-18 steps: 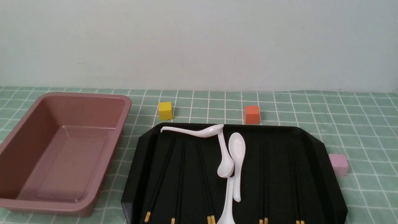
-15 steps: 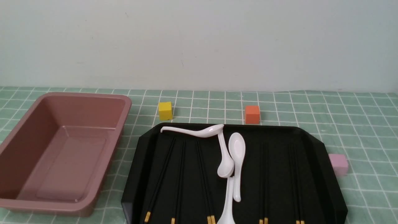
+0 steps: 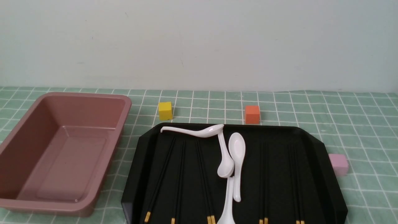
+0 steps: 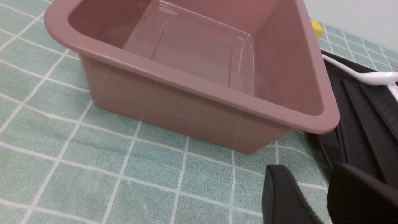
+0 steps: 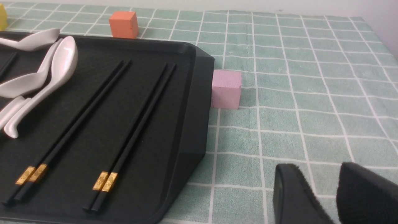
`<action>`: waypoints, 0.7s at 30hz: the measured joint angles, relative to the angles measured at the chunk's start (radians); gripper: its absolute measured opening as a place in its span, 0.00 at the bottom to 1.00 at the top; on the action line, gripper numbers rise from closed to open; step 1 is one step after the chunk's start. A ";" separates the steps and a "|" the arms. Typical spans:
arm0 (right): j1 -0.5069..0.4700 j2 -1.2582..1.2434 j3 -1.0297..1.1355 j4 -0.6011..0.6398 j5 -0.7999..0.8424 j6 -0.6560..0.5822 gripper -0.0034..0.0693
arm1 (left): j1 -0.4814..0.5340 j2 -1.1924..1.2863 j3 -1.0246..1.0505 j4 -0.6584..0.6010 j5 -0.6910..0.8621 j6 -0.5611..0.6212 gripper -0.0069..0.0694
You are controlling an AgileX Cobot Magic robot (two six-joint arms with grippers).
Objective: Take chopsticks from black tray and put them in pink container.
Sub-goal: 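Reach over to the black tray and grasp a pair of chopsticks with the left gripper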
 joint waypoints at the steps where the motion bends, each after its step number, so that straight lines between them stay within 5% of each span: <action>1: 0.000 0.000 0.000 0.000 0.000 0.000 0.38 | 0.000 0.000 0.000 0.000 0.000 0.000 0.40; 21: 0.000 0.000 0.000 0.000 0.000 0.000 0.38 | 0.000 0.000 0.000 0.023 0.000 0.000 0.40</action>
